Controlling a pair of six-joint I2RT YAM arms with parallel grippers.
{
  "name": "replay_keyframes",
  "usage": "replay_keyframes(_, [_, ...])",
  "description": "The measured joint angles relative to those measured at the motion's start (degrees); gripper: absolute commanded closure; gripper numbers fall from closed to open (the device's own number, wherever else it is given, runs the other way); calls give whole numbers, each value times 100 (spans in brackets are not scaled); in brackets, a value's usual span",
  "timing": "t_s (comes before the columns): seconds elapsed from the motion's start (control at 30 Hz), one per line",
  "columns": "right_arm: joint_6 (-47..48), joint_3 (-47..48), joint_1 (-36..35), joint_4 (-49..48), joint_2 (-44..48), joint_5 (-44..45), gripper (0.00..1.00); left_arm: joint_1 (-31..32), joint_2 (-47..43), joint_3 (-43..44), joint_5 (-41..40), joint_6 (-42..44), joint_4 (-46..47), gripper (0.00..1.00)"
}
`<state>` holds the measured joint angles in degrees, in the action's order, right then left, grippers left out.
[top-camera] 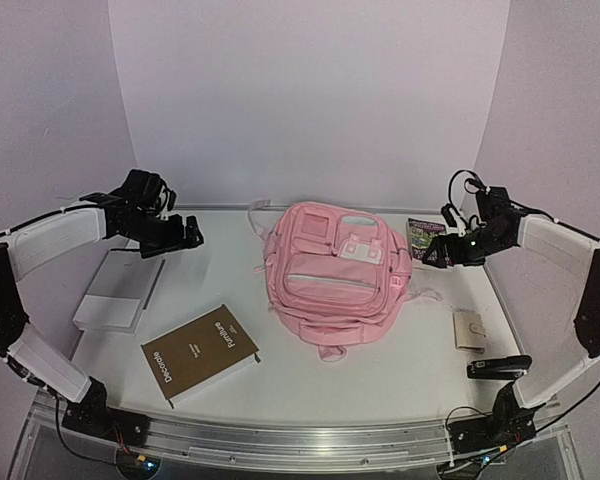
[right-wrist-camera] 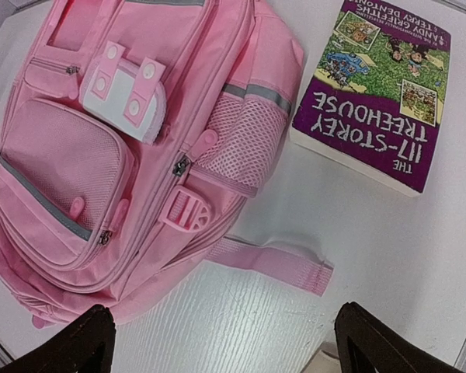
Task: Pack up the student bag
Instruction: Adjust the student bag at the center of the board.
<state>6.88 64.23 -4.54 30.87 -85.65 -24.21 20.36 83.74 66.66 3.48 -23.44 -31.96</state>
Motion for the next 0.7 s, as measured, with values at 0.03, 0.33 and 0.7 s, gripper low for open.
replay_keyframes(0.03, [-26, 0, 0, -1, -3, -6, 1, 0, 44, 41, 89, 45, -1, 0])
replay_keyframes(0.33, [-295, -11, 0, -20, -145, -256, 1, 0, 754, 935, 899, 411, 6, 0])
replay_keyframes(0.7, [-731, 103, -203, -59, -849, -306, 1, 239, 3005, 3063, 1973, 371, 393, 1])
